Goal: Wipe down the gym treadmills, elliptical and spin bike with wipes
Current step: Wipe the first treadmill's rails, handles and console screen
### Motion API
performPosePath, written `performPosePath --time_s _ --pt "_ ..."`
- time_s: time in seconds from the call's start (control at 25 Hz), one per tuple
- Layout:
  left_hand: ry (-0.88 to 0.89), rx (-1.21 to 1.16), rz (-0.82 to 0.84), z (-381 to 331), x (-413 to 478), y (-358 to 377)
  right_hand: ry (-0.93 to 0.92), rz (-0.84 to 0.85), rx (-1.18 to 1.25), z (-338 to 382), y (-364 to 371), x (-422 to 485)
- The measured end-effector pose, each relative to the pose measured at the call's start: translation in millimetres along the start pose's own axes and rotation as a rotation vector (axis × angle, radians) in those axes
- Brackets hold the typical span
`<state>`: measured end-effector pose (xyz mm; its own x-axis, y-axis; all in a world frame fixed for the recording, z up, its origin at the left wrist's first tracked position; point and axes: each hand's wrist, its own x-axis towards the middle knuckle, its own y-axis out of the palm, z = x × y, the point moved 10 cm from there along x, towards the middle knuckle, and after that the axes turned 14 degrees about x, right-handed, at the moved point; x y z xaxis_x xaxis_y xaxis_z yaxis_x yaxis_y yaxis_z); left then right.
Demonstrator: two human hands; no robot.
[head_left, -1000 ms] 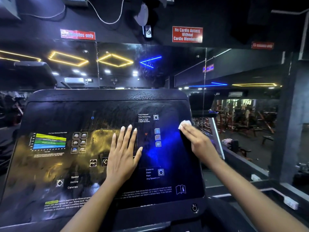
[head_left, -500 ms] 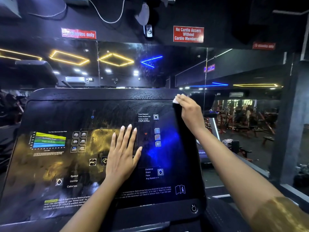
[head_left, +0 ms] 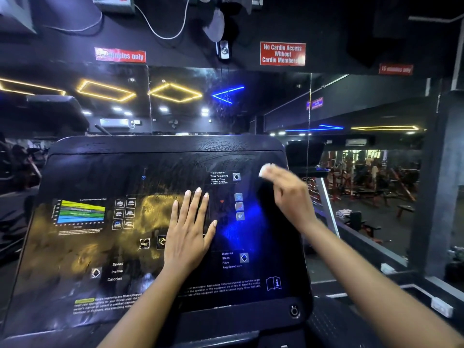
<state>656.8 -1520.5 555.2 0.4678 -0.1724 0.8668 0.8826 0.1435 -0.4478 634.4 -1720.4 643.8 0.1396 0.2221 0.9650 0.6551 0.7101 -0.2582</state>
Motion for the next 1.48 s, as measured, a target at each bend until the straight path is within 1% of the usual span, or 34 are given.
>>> performPosePath --time_s 0.04,0.08,0.12,0.16,0.24,0.36,0.4,0.44,0.48,0.6,0.68,0.76,0.84,0.92,1.04,1.16,1.24,1.32,1.4,1.48 --pt "0.0 0.004 -0.003 0.1 0.0 -0.3 0.078 -0.038 -0.018 -22.0 -2.8 26.4" --pt "0.001 0.008 -0.003 -0.1 0.1 -0.6 0.148 -0.042 -0.033 -40.3 0.0 46.0" --pt "0.002 0.011 -0.002 -0.3 0.4 -1.0 0.197 -0.018 -0.037 -50.2 8.1 56.0" --pt "0.001 0.013 -0.001 -0.2 0.2 -1.4 0.205 0.018 -0.044 -48.1 19.2 56.2" --pt "0.0 0.011 0.002 0.4 -0.3 -0.8 0.12 0.075 -0.029 -20.3 40.2 33.2" --pt "-0.001 0.011 -0.004 0.1 0.0 -1.1 -0.144 0.203 0.07 38.2 56.7 -23.4" --pt "-0.002 0.011 -0.008 -0.5 -0.3 -1.2 -0.226 0.262 0.084 48.8 58.3 -32.9" --pt "-0.002 0.01 -0.01 -0.7 -0.9 -1.2 -0.298 0.291 0.069 50.8 57.0 -30.9" --pt "-0.004 0.012 -0.011 -0.3 -1.3 -1.0 -0.33 0.292 0.043 44.0 55.6 -17.7" --pt "-0.007 0.022 -0.013 -0.2 -0.5 -2.0 -0.304 0.226 -0.042 16.1 60.5 51.3" --pt "-0.01 0.023 -0.016 -0.3 -1.0 -2.7 -0.308 0.283 -0.078 13.8 79.0 85.6" --pt "-0.007 0.021 -0.018 -0.4 -2.0 -2.3 -0.317 0.319 -0.107 8.8 86.0 98.6" --pt "-0.004 0.017 -0.022 -0.2 -2.0 -1.9 -0.231 0.267 -0.091 -14.0 69.8 98.0" --pt "-0.005 0.017 -0.024 0.2 -1.9 -1.3 -0.114 0.194 -0.067 -39.9 42.6 86.5" --pt "-0.002 0.02 -0.009 -0.6 -1.0 -0.5 -0.049 0.157 -0.095 -57.0 16.9 55.0" --pt "-0.006 0.016 0.003 0.7 -1.4 1.7 0.05 0.144 -0.05 -53.5 10.2 6.2" --pt "-0.004 0.012 0.01 0.4 -1.4 2.2 0.104 0.148 0.035 -31.0 10.9 -41.1" --pt "-0.001 0.005 0.011 -0.2 -1.8 2.0 0.103 0.168 0.096 3.5 16.5 -92.8" --pt "0.002 -0.006 0.012 -0.3 -1.5 1.7 0.055 0.211 0.123 37.3 22.7 -131.4" --pt "0.007 -0.022 0.016 0.0 0.0 0.9 0.009 0.251 0.135 49.2 24.1 -129.6"
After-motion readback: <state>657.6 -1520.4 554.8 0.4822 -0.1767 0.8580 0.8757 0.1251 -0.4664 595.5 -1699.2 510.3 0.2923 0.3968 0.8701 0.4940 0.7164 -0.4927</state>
